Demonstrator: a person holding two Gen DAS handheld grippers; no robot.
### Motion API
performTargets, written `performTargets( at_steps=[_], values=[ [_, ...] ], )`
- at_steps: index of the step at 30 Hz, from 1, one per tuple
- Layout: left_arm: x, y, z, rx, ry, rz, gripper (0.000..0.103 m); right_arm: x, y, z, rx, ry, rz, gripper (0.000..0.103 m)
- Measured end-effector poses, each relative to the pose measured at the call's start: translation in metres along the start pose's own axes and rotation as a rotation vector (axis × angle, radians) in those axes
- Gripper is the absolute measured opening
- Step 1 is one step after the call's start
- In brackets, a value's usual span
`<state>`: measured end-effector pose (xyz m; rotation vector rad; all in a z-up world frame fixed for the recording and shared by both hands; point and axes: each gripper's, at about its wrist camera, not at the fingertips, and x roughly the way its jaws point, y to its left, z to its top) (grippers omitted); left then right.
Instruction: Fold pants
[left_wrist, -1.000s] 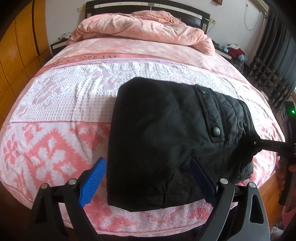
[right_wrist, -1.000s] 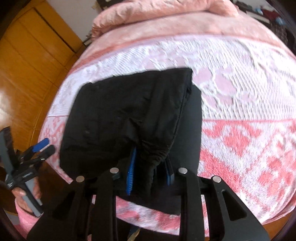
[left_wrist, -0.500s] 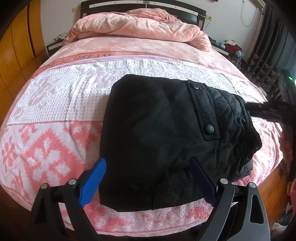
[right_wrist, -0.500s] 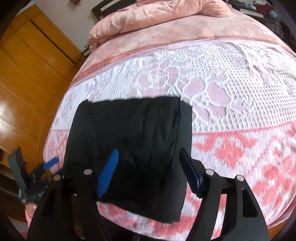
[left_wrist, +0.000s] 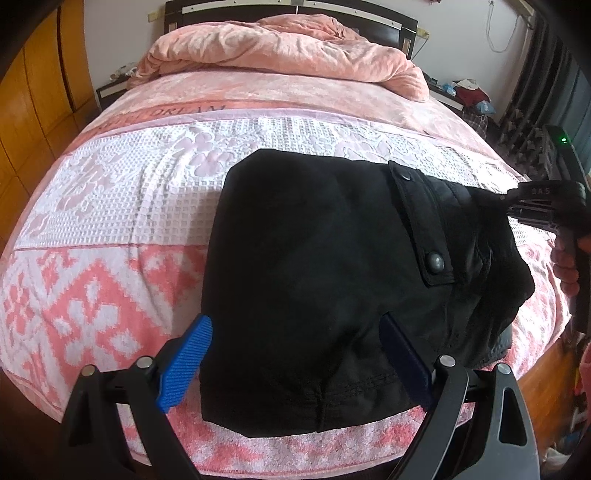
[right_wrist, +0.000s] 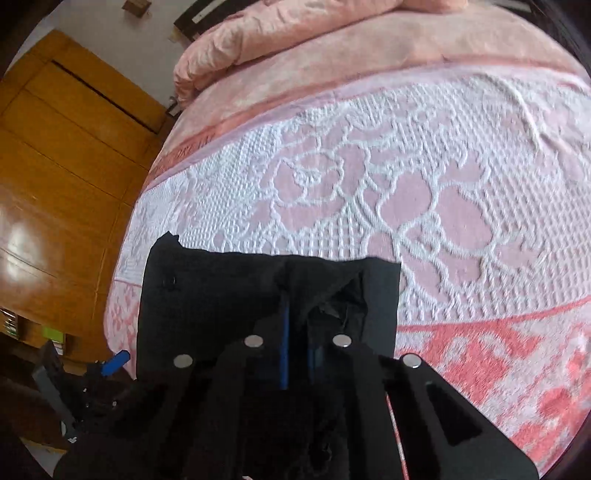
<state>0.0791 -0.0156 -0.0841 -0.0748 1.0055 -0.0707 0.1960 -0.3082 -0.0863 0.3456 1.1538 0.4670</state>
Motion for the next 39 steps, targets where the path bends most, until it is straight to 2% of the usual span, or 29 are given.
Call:
performTargets(
  at_steps=[7,10,14,20,25,29,33,39],
  values=[
    [-0.006,-0.008,0.002,0.030,-0.021,0.002,0.092,0.016,-0.010,-0.003,0.040,0.026,-0.057,0.008],
    [-0.009,-0.011,0.003,0.043,-0.033,0.006,0.092,0.010,-0.008,-0.009,0.034,0.001,-0.081,0.024],
    [-0.011,-0.013,0.003,0.047,-0.038,0.003,0.092,-0.010,-0.003,-0.024,0.037,-0.024,-0.071,0.040],
    [-0.007,-0.017,0.002,0.047,-0.029,0.002,0.092,-0.041,0.000,-0.067,0.036,-0.042,-0.068,0.052],
    [-0.001,-0.013,-0.005,0.035,-0.005,0.005,0.092,-0.048,-0.001,-0.100,0.065,-0.017,-0.070,0.059],
    [0.003,-0.005,-0.014,0.002,0.020,0.015,0.092,-0.045,-0.002,-0.118,0.103,-0.005,-0.036,0.059],
    [0.004,0.000,-0.018,-0.016,0.030,0.022,0.092,-0.037,-0.003,-0.126,0.115,0.021,-0.020,0.061],
    [0.002,0.002,-0.018,-0.028,0.033,0.015,0.093,-0.026,0.000,-0.126,0.147,0.044,0.059,0.063]
  ],
)
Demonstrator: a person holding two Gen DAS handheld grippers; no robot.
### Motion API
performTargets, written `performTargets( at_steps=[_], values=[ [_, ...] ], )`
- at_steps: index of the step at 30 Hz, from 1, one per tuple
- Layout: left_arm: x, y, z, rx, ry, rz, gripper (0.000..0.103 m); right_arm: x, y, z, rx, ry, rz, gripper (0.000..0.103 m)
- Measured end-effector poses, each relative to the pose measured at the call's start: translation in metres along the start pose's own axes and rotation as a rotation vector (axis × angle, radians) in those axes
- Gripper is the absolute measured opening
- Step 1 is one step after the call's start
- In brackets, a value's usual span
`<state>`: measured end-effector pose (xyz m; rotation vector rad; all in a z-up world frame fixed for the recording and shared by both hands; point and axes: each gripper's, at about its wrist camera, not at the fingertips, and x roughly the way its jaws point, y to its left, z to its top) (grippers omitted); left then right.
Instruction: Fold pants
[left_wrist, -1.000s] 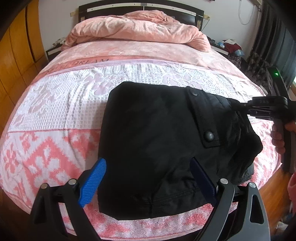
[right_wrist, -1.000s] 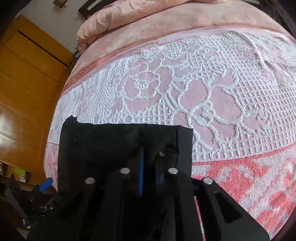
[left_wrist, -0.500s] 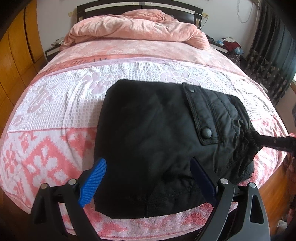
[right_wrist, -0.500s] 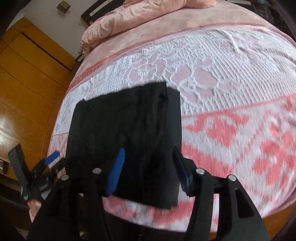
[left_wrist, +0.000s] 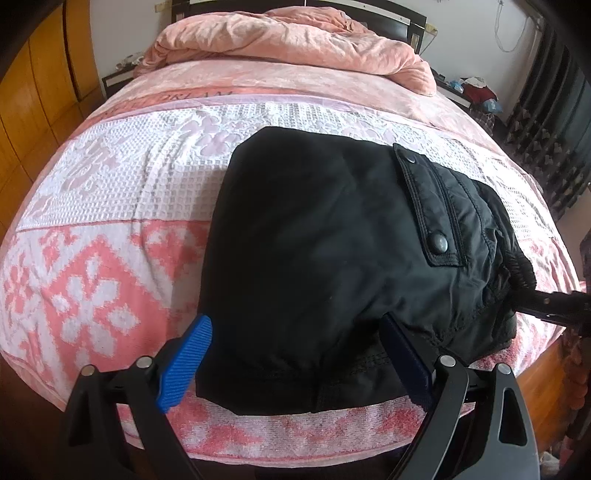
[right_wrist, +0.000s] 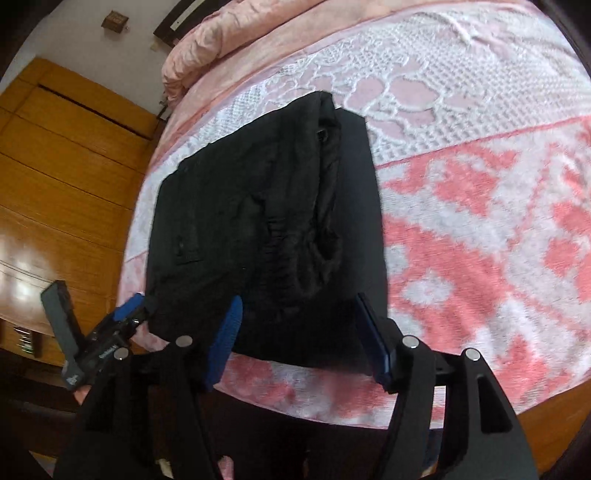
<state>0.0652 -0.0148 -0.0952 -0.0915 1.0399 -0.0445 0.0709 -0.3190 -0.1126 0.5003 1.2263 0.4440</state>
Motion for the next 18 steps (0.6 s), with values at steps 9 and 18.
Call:
performTargets(
  at_steps=[9,18],
  values=[
    [-0.001,0.010,0.002,-0.020,0.004,0.005,0.093,0.001,0.015,-0.001,-0.063,-0.015,-0.004,0.020],
    [0.001,0.023,0.005,-0.021,0.020,-0.004,0.093,0.016,0.001,-0.003,-0.041,0.015,-0.078,0.018]
  ],
)
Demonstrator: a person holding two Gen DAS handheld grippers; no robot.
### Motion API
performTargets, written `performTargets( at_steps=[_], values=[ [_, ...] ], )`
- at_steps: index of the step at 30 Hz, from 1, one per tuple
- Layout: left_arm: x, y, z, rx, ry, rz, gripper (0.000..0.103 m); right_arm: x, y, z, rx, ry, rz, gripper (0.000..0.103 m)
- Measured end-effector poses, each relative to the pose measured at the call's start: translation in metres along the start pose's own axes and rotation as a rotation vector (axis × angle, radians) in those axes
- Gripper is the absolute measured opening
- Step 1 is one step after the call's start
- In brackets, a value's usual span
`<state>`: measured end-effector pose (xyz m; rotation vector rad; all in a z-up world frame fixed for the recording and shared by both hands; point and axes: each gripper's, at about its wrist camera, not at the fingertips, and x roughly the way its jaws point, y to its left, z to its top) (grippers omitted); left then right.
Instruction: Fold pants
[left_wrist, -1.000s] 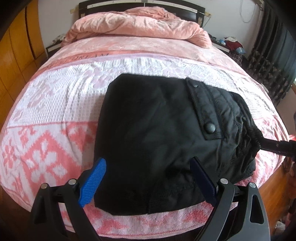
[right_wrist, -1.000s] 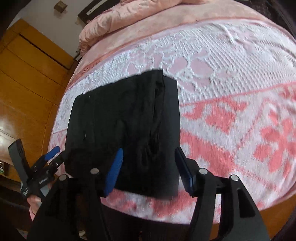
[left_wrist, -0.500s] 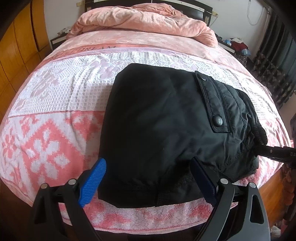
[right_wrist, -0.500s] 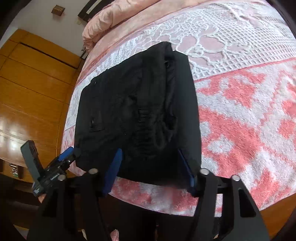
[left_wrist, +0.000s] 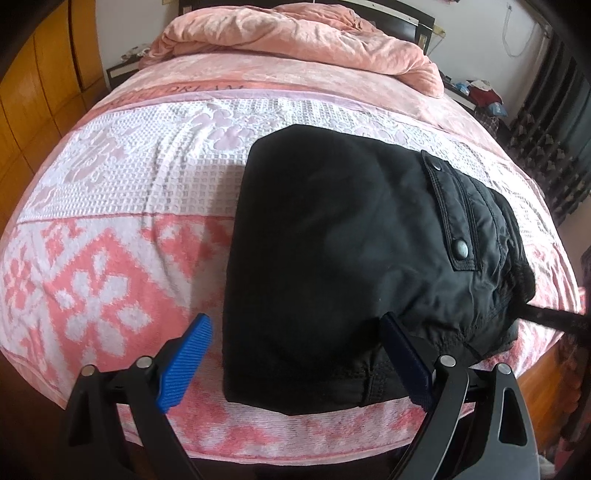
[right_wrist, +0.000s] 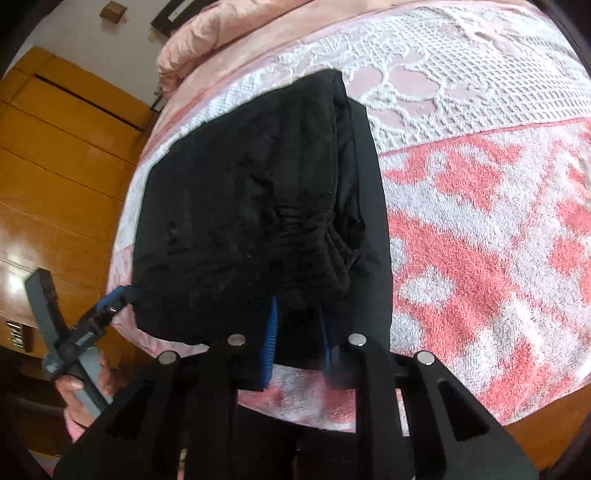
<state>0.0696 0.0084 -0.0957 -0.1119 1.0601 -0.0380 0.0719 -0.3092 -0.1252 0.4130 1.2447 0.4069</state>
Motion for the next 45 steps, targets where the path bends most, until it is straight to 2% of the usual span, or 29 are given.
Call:
performTargets(
  at_steps=[1,3,4,5,7,10,12,14,18,21,22,25,29,36,37,38,39,41,44,45],
  values=[
    [0.000,0.002,0.001,0.004,0.002,-0.002,0.093,0.000,0.002,0.000,-0.007,0.003,-0.001,0.019],
    [-0.001,0.009,0.003,0.007,0.011,-0.017,0.093,-0.007,0.007,0.001,-0.020,-0.010,0.001,0.029],
    [0.000,0.013,0.005,0.004,0.015,-0.023,0.093,-0.011,0.008,0.001,-0.025,-0.020,-0.001,0.040],
    [0.001,0.018,0.007,0.000,0.019,-0.033,0.093,-0.017,0.009,0.002,-0.034,-0.035,0.002,0.046],
    [0.006,0.027,0.012,-0.004,0.037,-0.066,0.093,-0.032,0.008,0.004,-0.048,-0.072,0.015,0.065],
    [0.018,0.038,0.018,-0.006,0.076,-0.115,0.093,-0.044,0.002,0.012,-0.039,-0.091,0.049,0.075],
    [0.027,0.046,0.022,-0.028,0.107,-0.170,0.093,-0.043,-0.007,0.016,-0.036,-0.073,0.061,0.078],
    [0.037,0.053,0.027,-0.052,0.135,-0.201,0.097,-0.036,-0.016,0.023,-0.039,-0.044,0.068,0.080],
    [0.052,0.062,0.035,-0.077,0.170,-0.260,0.099,-0.015,-0.026,0.032,-0.031,0.009,0.053,0.082],
    [0.070,0.072,0.037,-0.135,0.230,-0.372,0.100,-0.001,-0.030,0.034,-0.035,0.043,0.058,0.084],
    [0.078,0.076,0.037,-0.164,0.260,-0.428,0.100,0.004,-0.032,0.034,-0.031,0.055,0.074,0.085],
    [0.095,0.081,0.037,-0.217,0.314,-0.534,0.100,0.018,-0.040,0.035,-0.002,0.089,0.122,0.088],
    [0.109,0.072,0.037,-0.206,0.348,-0.610,0.100,0.029,-0.050,0.035,0.056,0.120,0.219,0.089],
    [0.108,0.062,0.036,-0.217,0.341,-0.605,0.098,0.038,-0.070,0.038,0.115,0.142,0.329,0.092],
    [0.109,0.062,0.037,-0.222,0.349,-0.593,0.094,0.038,-0.069,0.038,0.107,0.140,0.343,0.090],
    [0.108,0.063,0.037,-0.239,0.352,-0.589,0.088,0.039,-0.068,0.039,0.103,0.134,0.347,0.078],
    [0.106,0.065,0.038,-0.250,0.349,-0.593,0.083,0.039,-0.069,0.039,0.106,0.132,0.342,0.077],
    [0.098,0.069,0.039,-0.271,0.332,-0.615,0.059,0.039,-0.066,0.038,0.105,0.104,0.354,0.062],
    [0.085,0.067,0.041,-0.279,0.291,-0.604,0.041,0.028,-0.063,0.035,0.086,0.061,0.371,0.049],
    [0.082,0.066,0.041,-0.282,0.277,-0.599,0.039,0.024,-0.061,0.034,0.074,0.049,0.372,0.047]
  ],
)
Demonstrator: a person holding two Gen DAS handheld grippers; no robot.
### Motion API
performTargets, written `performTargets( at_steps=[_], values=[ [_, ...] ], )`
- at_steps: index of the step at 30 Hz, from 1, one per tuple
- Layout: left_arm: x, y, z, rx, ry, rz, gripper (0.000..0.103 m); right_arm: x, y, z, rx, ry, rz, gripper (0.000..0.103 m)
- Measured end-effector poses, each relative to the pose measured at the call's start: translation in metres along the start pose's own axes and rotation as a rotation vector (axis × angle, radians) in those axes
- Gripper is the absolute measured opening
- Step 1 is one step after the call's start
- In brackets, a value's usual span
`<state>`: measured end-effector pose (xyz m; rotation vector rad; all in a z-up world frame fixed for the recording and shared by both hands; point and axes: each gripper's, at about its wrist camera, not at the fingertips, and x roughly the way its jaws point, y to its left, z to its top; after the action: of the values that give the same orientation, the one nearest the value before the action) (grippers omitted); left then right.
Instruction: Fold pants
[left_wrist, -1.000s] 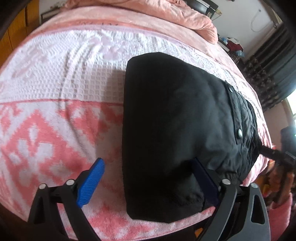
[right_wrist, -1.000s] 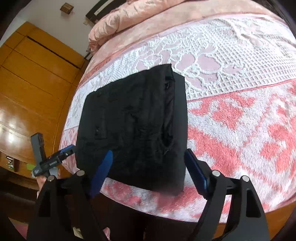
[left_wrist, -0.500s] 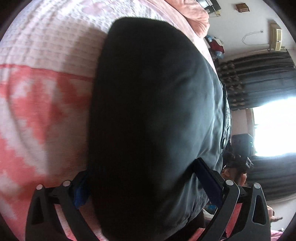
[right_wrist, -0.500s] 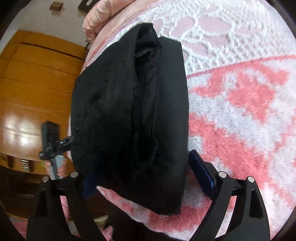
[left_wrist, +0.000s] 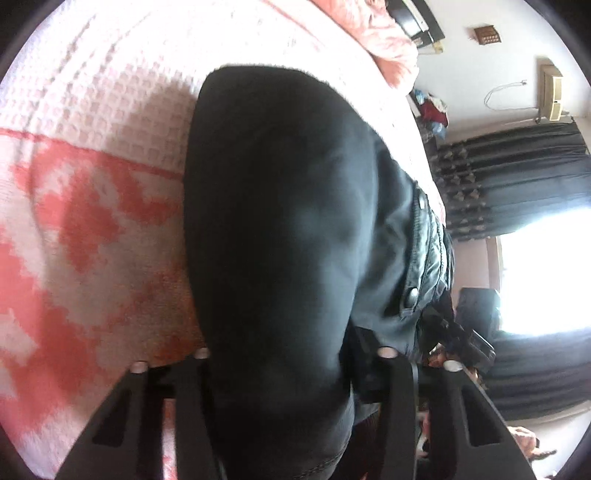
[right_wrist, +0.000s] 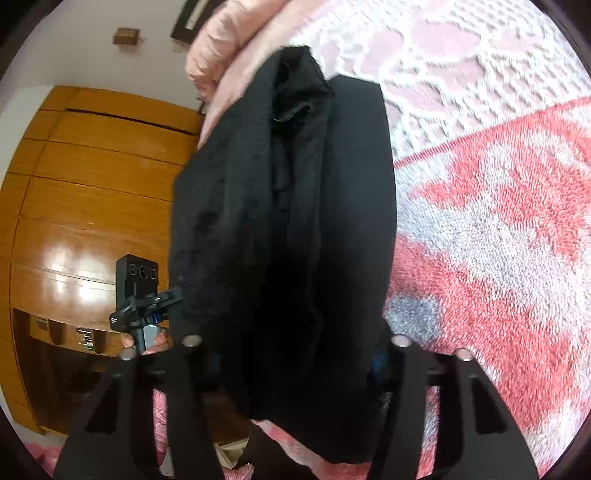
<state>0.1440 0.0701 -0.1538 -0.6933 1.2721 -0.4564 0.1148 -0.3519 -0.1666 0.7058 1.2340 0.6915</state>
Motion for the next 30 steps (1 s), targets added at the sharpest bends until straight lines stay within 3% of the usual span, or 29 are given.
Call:
performTargets(
  at_steps=[2,8,18,23,30],
  values=[
    [-0.008,-0.007,-0.001,0.011,-0.041,-0.009,0.033,-0.004,0.013,-0.003,-0.053,-0.015,-0.024,0.044],
    [-0.026,-0.034,0.016,0.065,-0.146,-0.030,0.032,-0.023,0.046,0.008,-0.139,-0.062,-0.033,0.042],
    [-0.009,-0.066,0.085,0.115,-0.255,0.030,0.032,-0.047,0.064,0.081,-0.237,-0.127,-0.094,0.042],
    [0.026,-0.065,0.114,0.142,-0.238,0.129,0.034,-0.030,0.048,0.118,-0.232,-0.116,-0.132,0.042],
    [0.041,-0.052,0.115,0.179,-0.234,0.148,0.050,0.000,0.004,0.139,-0.138,-0.084,-0.161,0.044]
  ],
)
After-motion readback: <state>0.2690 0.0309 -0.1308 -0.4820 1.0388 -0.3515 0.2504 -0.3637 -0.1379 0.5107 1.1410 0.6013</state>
